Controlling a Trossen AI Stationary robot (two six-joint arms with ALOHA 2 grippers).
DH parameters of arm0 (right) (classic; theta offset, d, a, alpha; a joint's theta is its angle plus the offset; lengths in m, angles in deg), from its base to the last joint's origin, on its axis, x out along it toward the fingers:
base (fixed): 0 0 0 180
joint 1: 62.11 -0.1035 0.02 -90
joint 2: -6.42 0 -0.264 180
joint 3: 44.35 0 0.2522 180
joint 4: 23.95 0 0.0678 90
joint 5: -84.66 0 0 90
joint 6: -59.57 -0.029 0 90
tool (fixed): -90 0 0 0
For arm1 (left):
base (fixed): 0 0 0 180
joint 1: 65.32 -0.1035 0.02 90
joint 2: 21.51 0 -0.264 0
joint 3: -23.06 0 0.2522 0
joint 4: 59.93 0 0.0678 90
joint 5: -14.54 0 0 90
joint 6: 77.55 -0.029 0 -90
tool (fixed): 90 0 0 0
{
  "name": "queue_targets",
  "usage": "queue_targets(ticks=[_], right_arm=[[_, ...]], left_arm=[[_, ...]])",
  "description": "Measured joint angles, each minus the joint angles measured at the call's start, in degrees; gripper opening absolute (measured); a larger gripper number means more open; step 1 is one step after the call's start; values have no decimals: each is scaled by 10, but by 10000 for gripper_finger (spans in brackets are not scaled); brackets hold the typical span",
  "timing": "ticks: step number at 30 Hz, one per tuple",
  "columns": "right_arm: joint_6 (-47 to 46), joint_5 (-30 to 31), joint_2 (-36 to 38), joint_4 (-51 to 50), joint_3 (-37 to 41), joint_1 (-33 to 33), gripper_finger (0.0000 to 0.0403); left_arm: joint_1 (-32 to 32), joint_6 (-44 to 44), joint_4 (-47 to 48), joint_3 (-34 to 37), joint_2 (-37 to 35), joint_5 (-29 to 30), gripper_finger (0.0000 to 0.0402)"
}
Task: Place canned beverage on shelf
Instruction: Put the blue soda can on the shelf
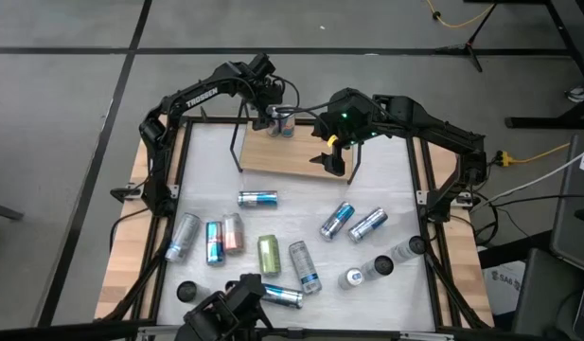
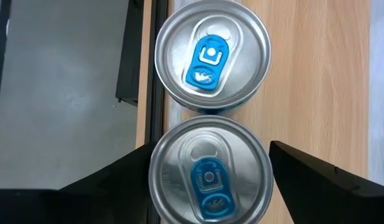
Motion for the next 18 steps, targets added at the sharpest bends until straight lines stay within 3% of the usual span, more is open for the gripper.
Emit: queue_targets(ticks=[18], right_arm=[[0,0,0,0,0,0,358]], left_arm=[[0,13,-17,0,0,-5,297]])
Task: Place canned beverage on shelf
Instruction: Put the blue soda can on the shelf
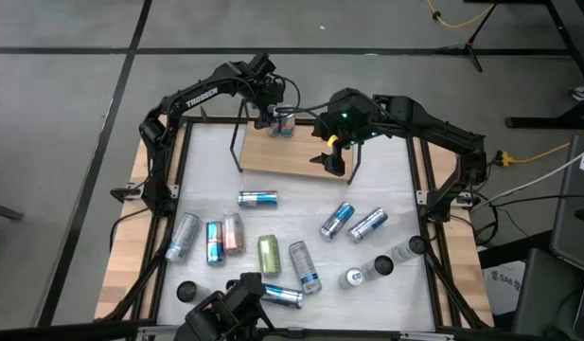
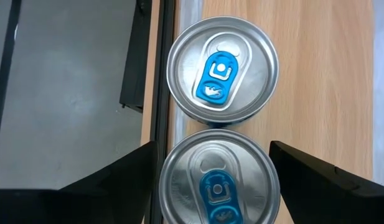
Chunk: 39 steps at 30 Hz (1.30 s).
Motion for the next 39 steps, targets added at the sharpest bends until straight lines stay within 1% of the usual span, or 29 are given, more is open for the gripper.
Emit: queue_targets(ticks=[6,16,20,25,28,33,36,39], right_arm=[[0,0,0,0,0,0,358],[0,0,0,2,0,0,358],[0,0,0,5,0,0,358],[0,0,0,8,0,0,358],[0,0,-3,18,0,0,358],[0,0,-22,23,0,0,358],[0,0,-37,23,0,0,358],[0,0,-52,23,0,0,358]], left_arm=[[0,-1,-6,0,-16,0,297],[1,1,-9,0,-75,4,297],[1,36,-5,0,-101,1,297],[1,61,33,0,-141,-1,297],[0,62,74,0,-165,-25,297],[-9,76,128,1,-203,-110,297],[-9,78,128,35,-235,-122,297],[-9,99,118,94,-279,-118,297]])
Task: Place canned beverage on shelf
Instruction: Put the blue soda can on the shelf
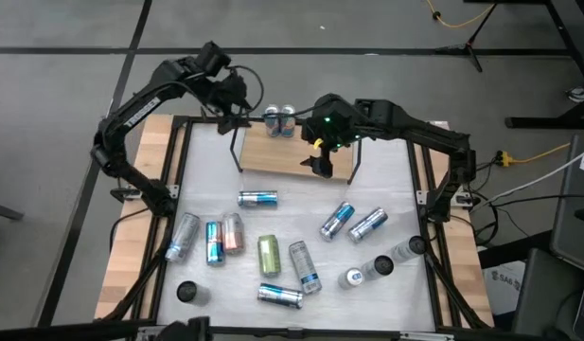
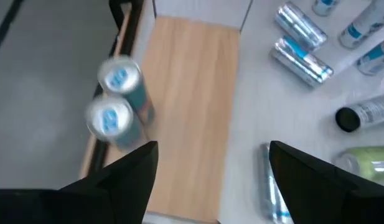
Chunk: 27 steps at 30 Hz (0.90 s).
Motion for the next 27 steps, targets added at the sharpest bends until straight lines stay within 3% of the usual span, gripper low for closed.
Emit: queue_targets(ticks=[6,13,20,27], right_arm=[[0,0,-25,1,0,0,358],[0,0,-55,42,0,0,358],[0,0,-94,116,0,0,358],[0,-38,-129,131,0,0,358]], left_arm=[[0,63,-79,165,-120,11,297],[17,188,-114,318,-270,88,297],[51,321,-113,393,-377,88,297],[86,428,-113,430,-427,88,297]])
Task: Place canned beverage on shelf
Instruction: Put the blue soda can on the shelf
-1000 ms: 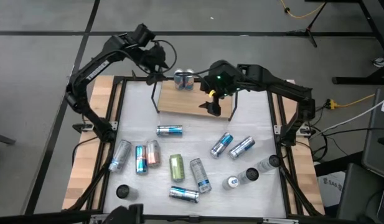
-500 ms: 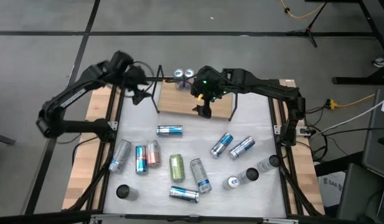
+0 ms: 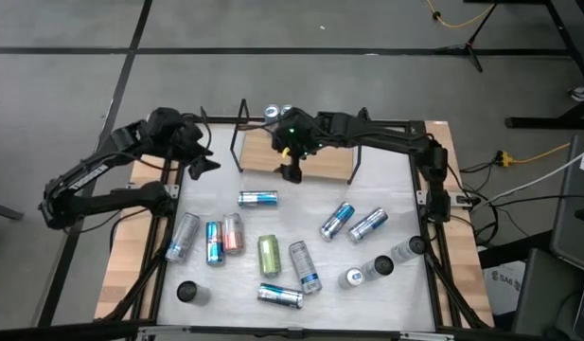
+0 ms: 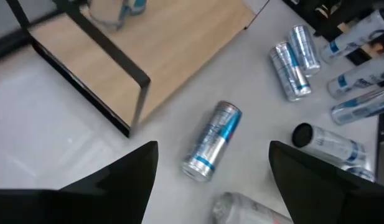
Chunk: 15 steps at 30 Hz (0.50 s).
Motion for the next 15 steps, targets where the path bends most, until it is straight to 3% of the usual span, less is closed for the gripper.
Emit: queue_targets(ticks=[10,15], right_arm=[[0,-15,-28,-1,0,-34,358],[0,19,-28,-1,0,-59,358]], left_arm=[[77,30,-41,41,6,15,297],[116,45,-66,60,10,52,297]])
